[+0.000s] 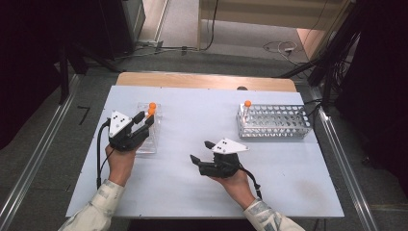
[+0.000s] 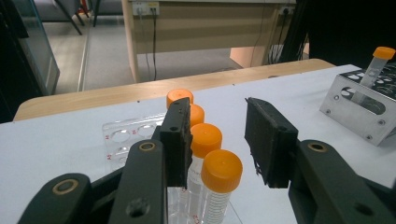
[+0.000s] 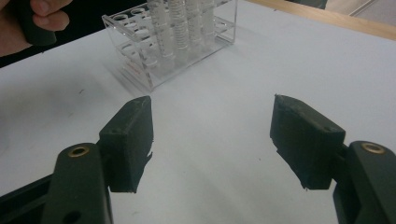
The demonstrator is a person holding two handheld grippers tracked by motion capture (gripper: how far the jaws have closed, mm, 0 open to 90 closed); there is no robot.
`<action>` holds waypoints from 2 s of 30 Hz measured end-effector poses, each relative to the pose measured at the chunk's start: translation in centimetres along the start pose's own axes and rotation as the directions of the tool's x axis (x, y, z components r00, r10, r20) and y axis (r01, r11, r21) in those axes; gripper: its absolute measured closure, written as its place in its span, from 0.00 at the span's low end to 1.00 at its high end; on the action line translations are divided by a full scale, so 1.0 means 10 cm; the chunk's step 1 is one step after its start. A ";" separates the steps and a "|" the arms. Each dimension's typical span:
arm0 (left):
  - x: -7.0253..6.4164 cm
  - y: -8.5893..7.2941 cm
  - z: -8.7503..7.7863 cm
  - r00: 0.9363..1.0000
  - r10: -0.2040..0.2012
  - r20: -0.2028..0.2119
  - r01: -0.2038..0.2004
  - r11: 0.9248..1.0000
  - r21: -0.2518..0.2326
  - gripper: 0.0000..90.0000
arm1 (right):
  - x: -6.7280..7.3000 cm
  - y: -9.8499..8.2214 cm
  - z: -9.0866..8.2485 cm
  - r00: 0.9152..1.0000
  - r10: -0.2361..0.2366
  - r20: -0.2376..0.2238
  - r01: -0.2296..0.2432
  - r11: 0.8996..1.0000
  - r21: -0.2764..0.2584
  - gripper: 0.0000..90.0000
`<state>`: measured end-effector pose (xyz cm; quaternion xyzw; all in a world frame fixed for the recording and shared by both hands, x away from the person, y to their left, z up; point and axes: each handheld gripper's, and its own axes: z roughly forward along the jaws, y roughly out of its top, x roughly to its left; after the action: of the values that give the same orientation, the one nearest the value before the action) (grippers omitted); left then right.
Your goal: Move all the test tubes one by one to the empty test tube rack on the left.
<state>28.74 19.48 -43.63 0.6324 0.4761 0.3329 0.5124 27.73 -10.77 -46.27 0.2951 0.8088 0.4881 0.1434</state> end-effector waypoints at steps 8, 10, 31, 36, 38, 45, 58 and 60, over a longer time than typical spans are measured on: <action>-0.01 0.01 -0.02 1.000 -0.007 0.011 0.007 1.000 -0.004 0.64 | -0.02 0.00 -0.02 1.000 0.004 0.006 -0.004 1.000 -0.004 0.32; -0.02 0.01 -0.03 1.000 -0.009 0.017 0.009 1.000 -0.003 0.62 | -0.03 0.01 -0.02 1.000 0.006 0.008 -0.006 1.000 -0.008 0.32; -0.14 0.02 -0.14 0.997 -0.061 0.038 0.061 0.998 0.005 0.27 | -0.26 0.05 -0.18 0.997 0.036 0.074 -0.033 0.998 -0.048 0.33; -0.16 -0.01 -0.14 0.998 -0.053 0.037 0.053 0.999 0.009 0.25 | -0.34 0.05 -0.23 0.994 0.049 0.098 -0.043 0.998 -0.055 0.33; -0.16 -0.02 -0.15 0.998 -0.055 0.034 0.055 0.998 0.007 0.25 | -0.37 0.05 -0.25 0.993 0.048 0.111 -0.042 0.997 -0.057 0.33; -0.17 -0.03 -0.15 0.998 -0.053 0.033 0.053 0.999 0.008 0.24 | -0.49 0.04 -0.33 0.987 0.061 0.150 -0.051 0.996 -0.073 0.33; -0.18 -0.03 -0.16 0.998 -0.048 0.037 0.048 0.999 0.008 0.25 | -0.69 0.04 -0.39 0.968 0.099 0.228 -0.081 0.993 -0.089 0.34; -0.18 -0.03 -0.16 0.998 -0.045 0.037 0.045 0.999 0.008 0.25 | -0.72 0.04 -0.39 0.967 0.100 0.236 -0.080 0.993 -0.090 0.34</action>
<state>26.59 18.29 -43.40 0.6294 0.4819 0.3078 0.5262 31.51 -17.82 -44.42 0.3825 0.7510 0.4867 0.2297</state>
